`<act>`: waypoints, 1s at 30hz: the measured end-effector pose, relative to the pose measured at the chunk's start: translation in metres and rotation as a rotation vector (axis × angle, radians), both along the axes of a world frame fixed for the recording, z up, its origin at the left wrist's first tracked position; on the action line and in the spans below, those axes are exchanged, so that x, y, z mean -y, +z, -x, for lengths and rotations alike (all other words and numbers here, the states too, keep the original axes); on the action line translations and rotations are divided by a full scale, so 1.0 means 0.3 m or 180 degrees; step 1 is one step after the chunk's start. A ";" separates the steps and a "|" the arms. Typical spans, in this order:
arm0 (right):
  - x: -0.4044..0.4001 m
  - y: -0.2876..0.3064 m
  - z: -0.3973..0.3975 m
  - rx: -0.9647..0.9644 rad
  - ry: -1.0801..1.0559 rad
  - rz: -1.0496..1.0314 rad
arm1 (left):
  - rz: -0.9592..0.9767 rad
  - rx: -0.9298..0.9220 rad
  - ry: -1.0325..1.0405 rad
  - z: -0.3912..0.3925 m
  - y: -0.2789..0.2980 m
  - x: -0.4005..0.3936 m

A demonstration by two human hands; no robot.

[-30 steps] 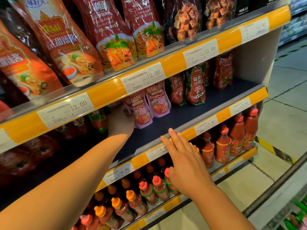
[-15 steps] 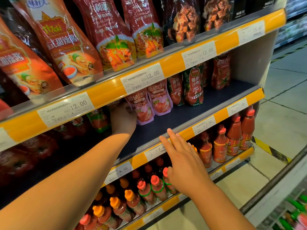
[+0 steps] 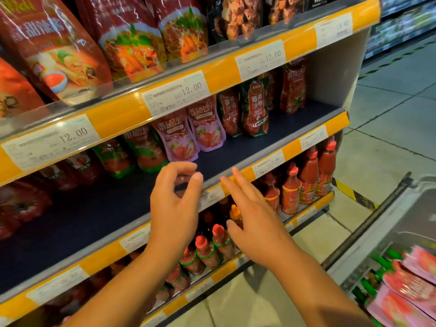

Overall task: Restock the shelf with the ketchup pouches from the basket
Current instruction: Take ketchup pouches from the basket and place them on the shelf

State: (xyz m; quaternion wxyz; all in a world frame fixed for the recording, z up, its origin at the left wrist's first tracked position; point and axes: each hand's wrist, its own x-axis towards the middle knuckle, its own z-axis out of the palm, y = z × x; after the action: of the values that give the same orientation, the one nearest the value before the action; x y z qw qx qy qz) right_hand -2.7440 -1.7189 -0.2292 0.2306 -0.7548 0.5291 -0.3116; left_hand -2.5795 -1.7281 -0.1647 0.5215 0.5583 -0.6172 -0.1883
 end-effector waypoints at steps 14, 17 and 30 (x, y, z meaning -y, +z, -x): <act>-0.419 -0.243 0.864 0.0526 -0.2771 -0.0753 | -0.1286 0.2689 -0.2032 0.683 -0.350 -0.212; -0.475 -0.328 0.933 0.0190 -0.2923 -0.1157 | -0.1247 0.2832 -0.1873 0.682 -0.354 -0.221; -0.536 -0.531 0.950 -0.1171 -0.2822 -0.2994 | -0.1093 0.2719 -0.1563 0.675 -0.349 -0.256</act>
State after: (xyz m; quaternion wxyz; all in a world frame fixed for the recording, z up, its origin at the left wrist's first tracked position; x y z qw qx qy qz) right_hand -3.0291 -1.5581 -0.3884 0.2912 -0.3261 0.8991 0.0206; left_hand -2.7819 -1.6511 -0.2695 0.0646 0.5017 -0.8479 -0.1590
